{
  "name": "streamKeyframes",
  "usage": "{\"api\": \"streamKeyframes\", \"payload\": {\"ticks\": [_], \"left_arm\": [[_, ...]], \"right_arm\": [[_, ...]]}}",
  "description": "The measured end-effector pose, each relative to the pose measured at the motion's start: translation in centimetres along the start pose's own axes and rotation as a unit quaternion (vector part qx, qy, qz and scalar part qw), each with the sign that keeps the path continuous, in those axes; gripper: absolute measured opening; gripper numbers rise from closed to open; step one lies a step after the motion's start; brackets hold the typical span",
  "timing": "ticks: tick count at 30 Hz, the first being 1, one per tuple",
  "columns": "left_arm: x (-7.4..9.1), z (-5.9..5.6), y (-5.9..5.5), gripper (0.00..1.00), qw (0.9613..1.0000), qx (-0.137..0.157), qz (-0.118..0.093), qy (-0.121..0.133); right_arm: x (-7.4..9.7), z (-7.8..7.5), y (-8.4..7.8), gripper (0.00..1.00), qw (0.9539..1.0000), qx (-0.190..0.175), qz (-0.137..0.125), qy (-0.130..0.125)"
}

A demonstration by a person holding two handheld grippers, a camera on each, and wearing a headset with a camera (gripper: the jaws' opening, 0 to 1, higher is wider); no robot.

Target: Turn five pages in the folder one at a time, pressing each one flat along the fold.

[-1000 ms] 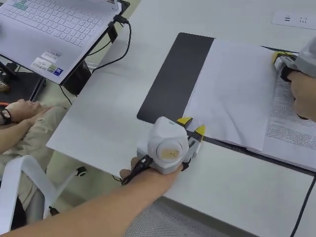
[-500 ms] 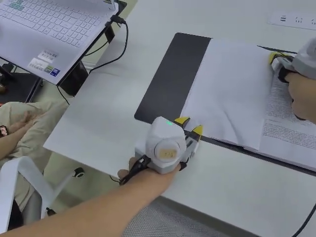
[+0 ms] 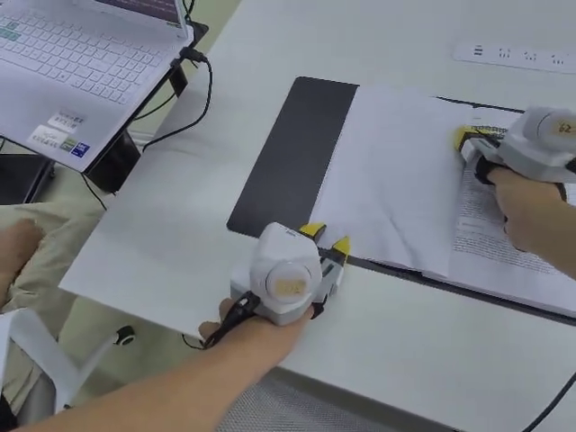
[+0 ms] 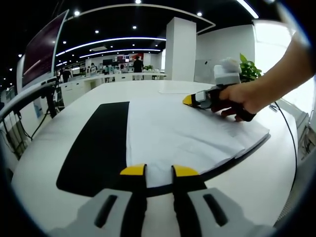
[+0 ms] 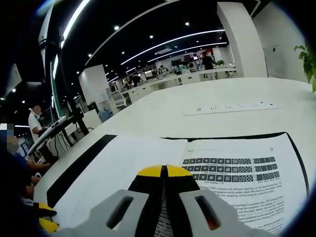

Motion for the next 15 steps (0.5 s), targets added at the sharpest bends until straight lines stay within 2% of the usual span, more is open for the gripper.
{"api": "streamKeyframes", "payload": {"ticks": [7, 15], "left_arm": [[0.0, -0.1, 0.0, 0.18, 1.0, 0.0, 0.0, -0.001], [0.0, -0.1, 0.0, 0.19, 1.0, -0.004, 0.0, -0.004]], "right_arm": [[1.6, 1.0, -1.3, 0.0, 0.9999, 0.011, -0.001, 0.006], [4.2, 2.1, -2.7, 0.0, 0.9999, 0.004, 0.0, 0.012]]}}
Point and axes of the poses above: the centre of the closed fingertips' face, and the gripper's own axes: x roughly backward along the fingers, z roughly to its left, y roughly out of its top, the point moved 4 cm from there along x, roughly backward along the fingers, and after that the axes turned 10 degrees about z, right-handed, at the moved point
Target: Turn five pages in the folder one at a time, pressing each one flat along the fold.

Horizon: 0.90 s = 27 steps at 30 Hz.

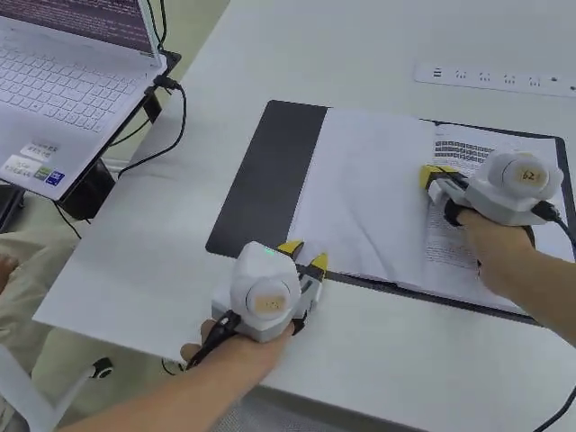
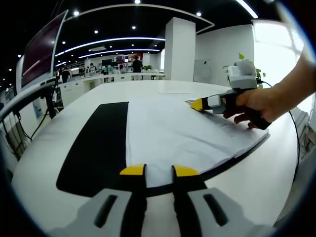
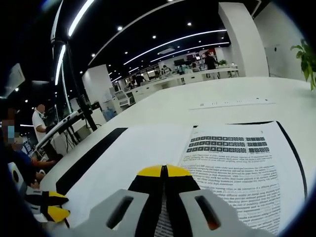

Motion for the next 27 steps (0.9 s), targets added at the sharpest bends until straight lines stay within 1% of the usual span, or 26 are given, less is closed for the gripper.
{"api": "streamKeyframes", "payload": {"ticks": [2, 3, 10, 11, 14, 18, 22, 27], "left_arm": [[0.0, 0.0, 0.0, 0.19, 1.0, -0.002, 0.001, -0.001], [-0.1, 0.0, 0.0, 0.19, 1.0, -0.003, 0.001, -0.001], [-0.2, 0.0, -0.1, 0.19, 1.0, -0.002, 0.001, -0.001], [-0.2, 0.0, -0.1, 0.19, 1.0, -0.001, 0.001, -0.002], [-0.3, 0.1, -0.2, 0.19, 1.0, -0.001, 0.002, -0.001], [-0.2, 0.0, -0.2, 0.19, 1.0, 0.0, 0.001, 0.0], [-0.2, 0.0, -0.1, 0.19, 1.0, 0.0, 0.0, 0.0], [0.0, 0.0, -0.1, 0.19, 1.0, 0.001, -0.002, -0.001]], "right_arm": [[0.7, 0.5, -0.4, 0.0, 1.0, 0.0, 0.0, 0.002], [1.3, 0.9, -0.5, 0.0, 1.0, 0.0, 0.001, 0.003], [3.5, 2.1, -1.5, 0.0, 1.0, -0.001, 0.006, 0.006], [3.9, 2.4, -1.8, 0.0, 0.9999, 0.005, 0.009, 0.008], [4.9, 3.0, -2.6, 0.0, 0.9998, 0.006, 0.014, 0.014], [6.1, 3.9, -3.7, 0.0, 0.9994, 0.017, 0.022, 0.019], [6.7, 4.5, -4.8, 0.0, 0.9983, 0.037, 0.034, 0.03], [8.0, 5.1, -6.3, 0.0, 0.998, 0.037, 0.041, 0.03]]}}
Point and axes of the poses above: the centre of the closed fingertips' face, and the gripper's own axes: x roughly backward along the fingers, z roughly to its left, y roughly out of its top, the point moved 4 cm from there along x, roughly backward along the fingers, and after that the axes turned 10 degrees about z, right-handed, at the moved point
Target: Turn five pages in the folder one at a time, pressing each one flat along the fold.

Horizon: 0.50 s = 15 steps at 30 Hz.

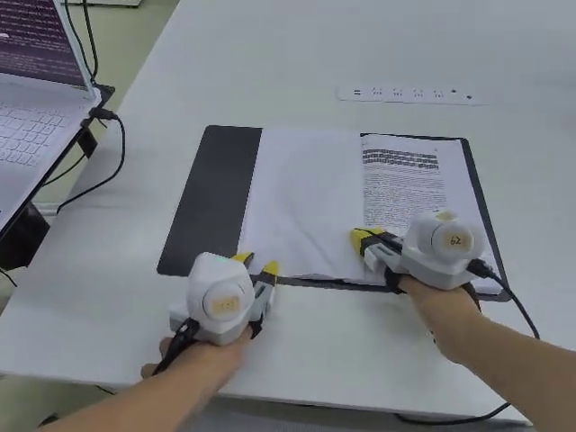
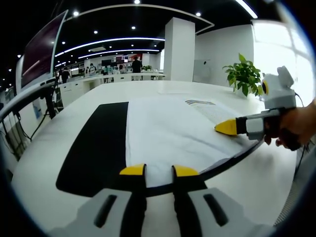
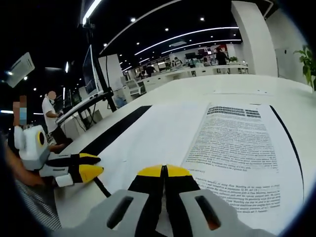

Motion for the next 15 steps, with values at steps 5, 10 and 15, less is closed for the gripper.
{"api": "streamKeyframes", "payload": {"ticks": [5, 10, 15], "left_arm": [[0.1, 0.0, 0.0, 0.19, 1.0, 0.004, -0.001, -0.002], [0.2, -0.1, 0.1, 0.19, 1.0, 0.002, 0.0, -0.004], [0.3, -0.1, 0.1, 0.2, 1.0, 0.002, 0.001, -0.005]], "right_arm": [[0.9, 0.5, -1.2, 0.0, 1.0, -0.005, 0.008, 0.003], [1.8, 1.1, -2.4, 0.0, 0.9998, -0.01, 0.017, 0.005], [2.5, 1.6, -3.2, 0.0, 0.9994, -0.02, 0.028, 0.008]]}}
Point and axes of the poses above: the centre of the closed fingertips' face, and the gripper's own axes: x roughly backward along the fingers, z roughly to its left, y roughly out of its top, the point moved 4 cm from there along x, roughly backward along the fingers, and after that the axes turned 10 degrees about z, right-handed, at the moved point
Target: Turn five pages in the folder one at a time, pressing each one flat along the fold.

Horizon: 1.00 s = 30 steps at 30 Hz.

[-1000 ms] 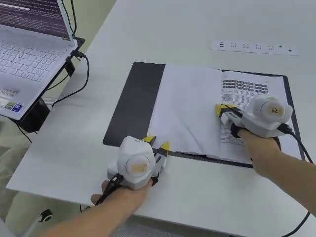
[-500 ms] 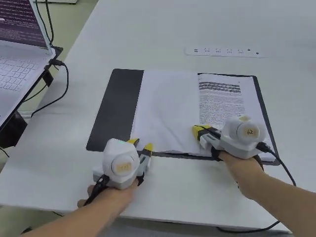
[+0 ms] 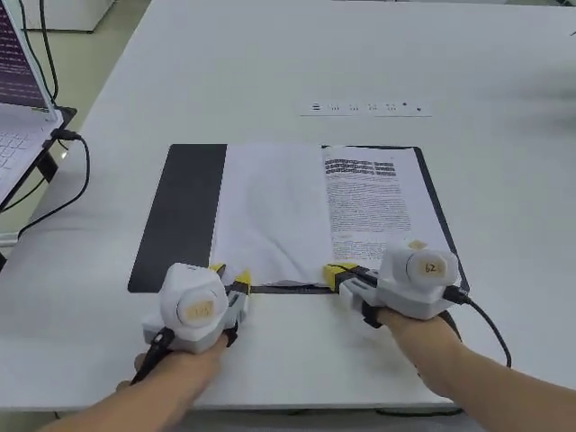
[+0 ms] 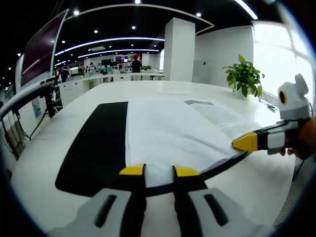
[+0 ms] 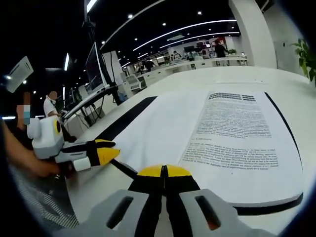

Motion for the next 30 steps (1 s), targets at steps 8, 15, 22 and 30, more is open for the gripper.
{"api": "streamKeyframes", "payload": {"ticks": [8, 15, 22, 30], "left_arm": [[0.0, 0.0, 0.0, 0.2, 1.0, 0.003, -0.002, 0.003], [0.0, 0.0, 0.0, 0.2, 1.0, 0.002, -0.003, 0.004], [-0.1, 0.0, 0.0, 0.2, 1.0, 0.0, -0.001, 0.005], [0.0, -0.2, 0.4, 0.23, 0.9996, 0.011, 0.023, -0.011]], "right_arm": [[1.6, 1.0, -1.3, 0.0, 0.9993, -0.019, 0.023, 0.021], [3.1, 1.3, -1.7, 0.0, 0.9992, -0.03, 0.021, 0.019], [5.0, 2.6, -0.7, 0.0, 0.9982, -0.047, 0.007, 0.037], [7.4, 4.2, 1.7, 0.0, 0.9964, -0.065, -0.029, 0.047]]}}
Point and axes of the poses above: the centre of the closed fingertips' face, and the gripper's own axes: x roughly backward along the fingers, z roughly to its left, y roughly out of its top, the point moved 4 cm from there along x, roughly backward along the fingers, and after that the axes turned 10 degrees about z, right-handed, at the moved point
